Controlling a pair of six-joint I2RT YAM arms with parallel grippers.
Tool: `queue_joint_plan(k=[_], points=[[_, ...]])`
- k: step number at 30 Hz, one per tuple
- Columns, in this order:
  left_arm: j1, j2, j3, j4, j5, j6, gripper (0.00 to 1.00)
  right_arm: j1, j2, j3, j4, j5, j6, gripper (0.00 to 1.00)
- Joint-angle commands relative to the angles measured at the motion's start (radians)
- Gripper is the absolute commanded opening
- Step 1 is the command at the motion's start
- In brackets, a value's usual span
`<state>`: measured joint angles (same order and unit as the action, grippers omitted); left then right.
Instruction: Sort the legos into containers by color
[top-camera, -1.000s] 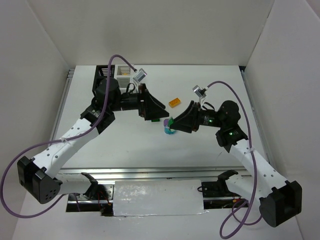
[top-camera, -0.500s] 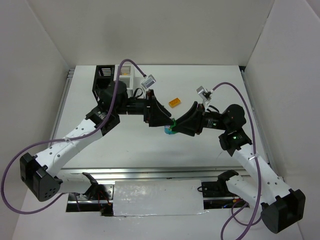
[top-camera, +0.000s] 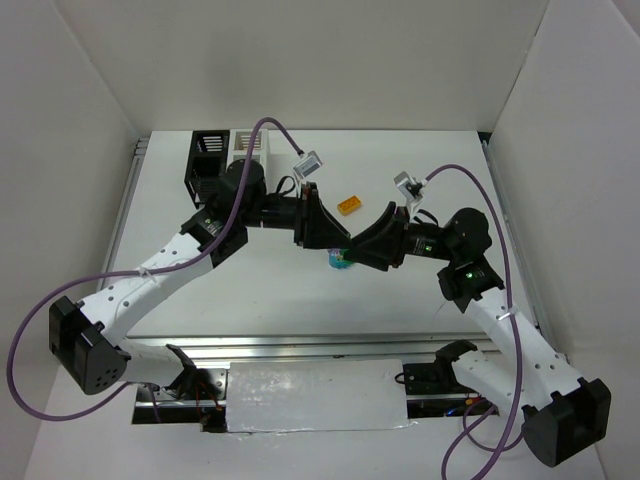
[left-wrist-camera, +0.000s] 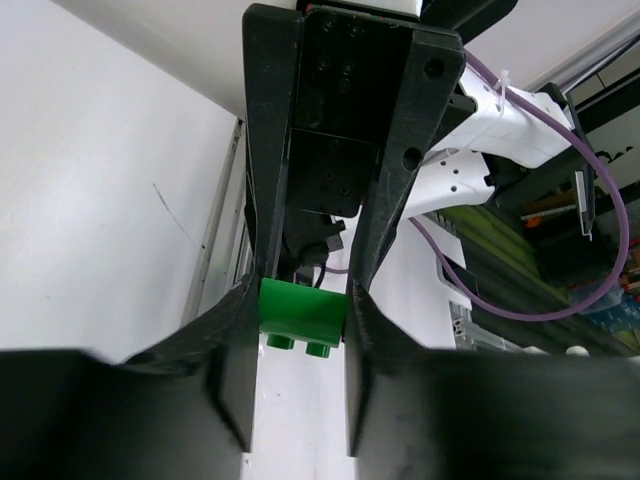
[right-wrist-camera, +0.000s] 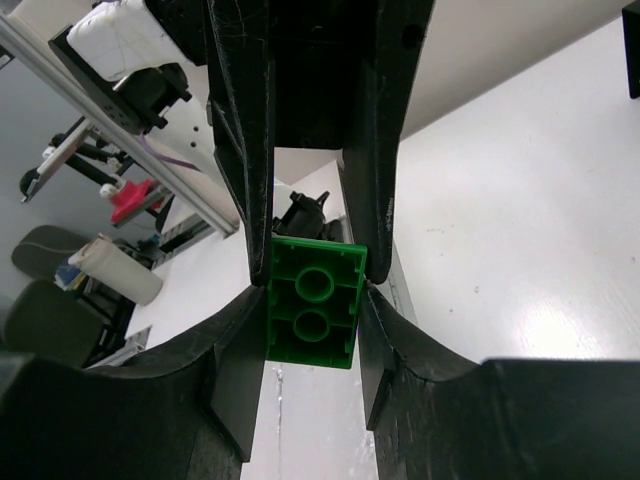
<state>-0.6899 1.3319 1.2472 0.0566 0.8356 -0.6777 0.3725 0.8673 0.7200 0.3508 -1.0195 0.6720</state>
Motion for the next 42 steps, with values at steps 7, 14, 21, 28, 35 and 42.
queue_joint_plan(k=[7,14,21,28,35,42], points=[[-0.008,-0.043,0.027,0.097,0.063,-0.022,0.00,-0.003,0.006,0.012,0.082,0.018,0.012,0.23],[0.026,-0.051,0.080,-0.009,-0.030,0.044,0.00,-0.004,0.006,-0.017,0.057,0.079,0.008,1.00],[0.187,-0.069,0.144,-0.148,-0.311,0.101,0.00,-0.003,-0.024,-0.085,-0.015,0.260,-0.043,1.00],[0.202,0.031,0.282,-0.310,-0.900,0.271,0.00,-0.003,-0.077,-0.100,-0.145,0.397,-0.101,1.00],[0.248,0.196,0.267,-0.134,-1.394,0.336,0.00,-0.003,-0.122,-0.059,-0.377,0.573,-0.109,1.00],[0.322,0.404,0.314,-0.012,-1.471,0.314,0.00,-0.004,-0.160,-0.068,-0.449,0.579,-0.111,1.00]])
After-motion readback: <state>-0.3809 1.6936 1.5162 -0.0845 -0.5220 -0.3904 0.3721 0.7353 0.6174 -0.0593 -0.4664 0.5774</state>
